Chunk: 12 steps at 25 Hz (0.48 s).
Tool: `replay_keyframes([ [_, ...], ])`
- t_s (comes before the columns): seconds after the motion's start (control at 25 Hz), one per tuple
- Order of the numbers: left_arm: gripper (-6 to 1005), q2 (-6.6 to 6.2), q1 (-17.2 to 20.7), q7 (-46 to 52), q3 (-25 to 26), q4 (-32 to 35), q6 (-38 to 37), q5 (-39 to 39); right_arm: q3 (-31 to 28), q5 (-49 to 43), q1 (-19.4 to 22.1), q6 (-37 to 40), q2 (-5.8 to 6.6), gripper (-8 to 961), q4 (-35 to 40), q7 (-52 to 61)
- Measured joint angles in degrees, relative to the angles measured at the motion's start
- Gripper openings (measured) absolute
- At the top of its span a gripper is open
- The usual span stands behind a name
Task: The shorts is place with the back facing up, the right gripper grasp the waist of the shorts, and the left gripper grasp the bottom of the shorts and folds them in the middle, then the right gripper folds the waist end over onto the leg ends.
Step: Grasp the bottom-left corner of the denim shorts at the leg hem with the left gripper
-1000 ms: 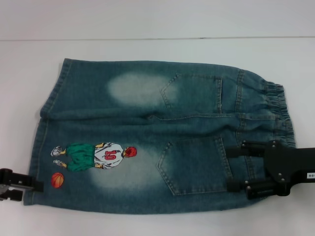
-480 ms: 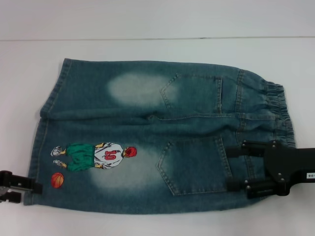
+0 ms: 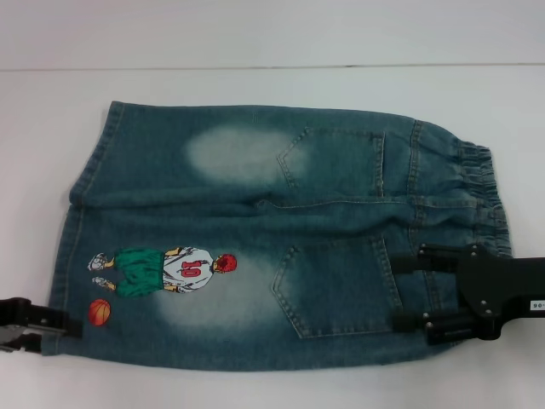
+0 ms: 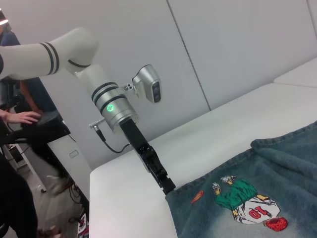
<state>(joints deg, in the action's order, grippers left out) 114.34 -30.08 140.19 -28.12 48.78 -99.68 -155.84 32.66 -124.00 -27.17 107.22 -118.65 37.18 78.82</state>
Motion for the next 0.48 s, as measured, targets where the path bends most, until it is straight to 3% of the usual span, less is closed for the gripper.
replay_keyframes([
  [0.48, 789, 1.17, -1.4, -0.6, 0.1, 0.0, -0.7, 0.4, -0.2, 0.1, 0.0, 0.1, 0.00, 892, 0.0, -0.1],
])
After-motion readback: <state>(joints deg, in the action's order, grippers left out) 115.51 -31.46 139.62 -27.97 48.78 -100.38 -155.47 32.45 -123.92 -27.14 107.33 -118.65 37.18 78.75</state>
